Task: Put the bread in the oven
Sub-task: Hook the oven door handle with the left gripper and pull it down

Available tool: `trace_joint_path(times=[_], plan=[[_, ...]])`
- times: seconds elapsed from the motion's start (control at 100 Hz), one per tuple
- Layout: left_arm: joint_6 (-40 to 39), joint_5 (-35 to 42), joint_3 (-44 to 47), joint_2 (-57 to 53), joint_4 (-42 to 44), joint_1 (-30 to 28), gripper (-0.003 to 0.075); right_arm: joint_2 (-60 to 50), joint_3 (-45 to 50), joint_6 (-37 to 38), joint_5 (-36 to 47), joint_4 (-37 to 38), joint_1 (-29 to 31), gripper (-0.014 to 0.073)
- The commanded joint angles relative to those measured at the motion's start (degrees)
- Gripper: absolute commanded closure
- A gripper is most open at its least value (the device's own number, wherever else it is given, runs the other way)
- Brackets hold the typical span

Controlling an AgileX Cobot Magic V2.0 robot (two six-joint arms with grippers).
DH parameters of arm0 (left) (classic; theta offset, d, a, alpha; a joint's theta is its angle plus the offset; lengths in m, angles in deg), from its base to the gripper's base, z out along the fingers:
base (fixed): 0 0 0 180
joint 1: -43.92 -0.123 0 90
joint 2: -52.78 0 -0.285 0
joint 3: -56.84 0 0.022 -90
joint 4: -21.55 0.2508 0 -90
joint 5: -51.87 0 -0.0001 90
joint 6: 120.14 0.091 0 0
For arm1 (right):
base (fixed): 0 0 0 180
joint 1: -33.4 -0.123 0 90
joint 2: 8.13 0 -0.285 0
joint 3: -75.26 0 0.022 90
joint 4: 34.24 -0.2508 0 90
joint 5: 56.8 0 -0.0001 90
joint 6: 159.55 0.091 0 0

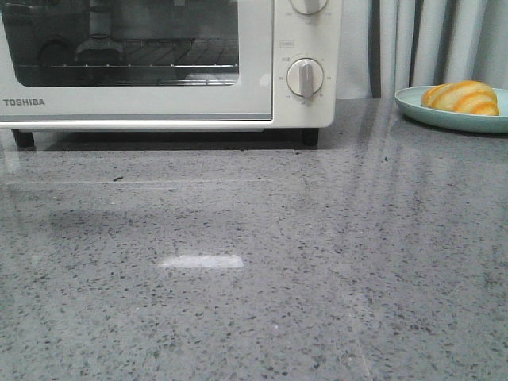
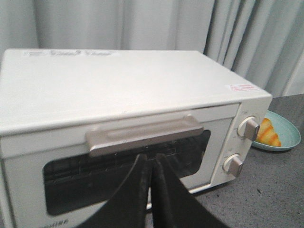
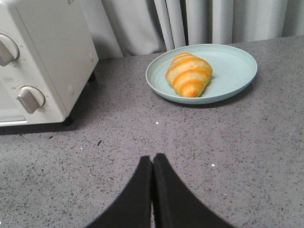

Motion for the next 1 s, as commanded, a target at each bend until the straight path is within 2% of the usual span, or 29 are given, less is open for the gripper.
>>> trace_joint_path(times=[0.0,0.17,0.46,0.99], plan=[[3.7,3.7,-5.6,3.8,-2.4,3.5,0.0741,0.9,-2.2,-0.6,4.8,0.6,-0.2,0.0662],[4.0,7.2,-10.8,12.2,-2.4,7.6,0.0741,0.9,-2.2,-0.6,5.0,0.6,-1.4,0.0662],[4.0,10.3,-11.7,21.0,-2.4,7.6,0.0741,0.9,-2.2,-0.6,4.2,0.6,-1.6,0.0662],[4.0,12.3,-9.9,23.8,-1.3,7.6,0.0742,0.9,-2.2,-0.6,2.9,0.6,-1.6,0.0662]])
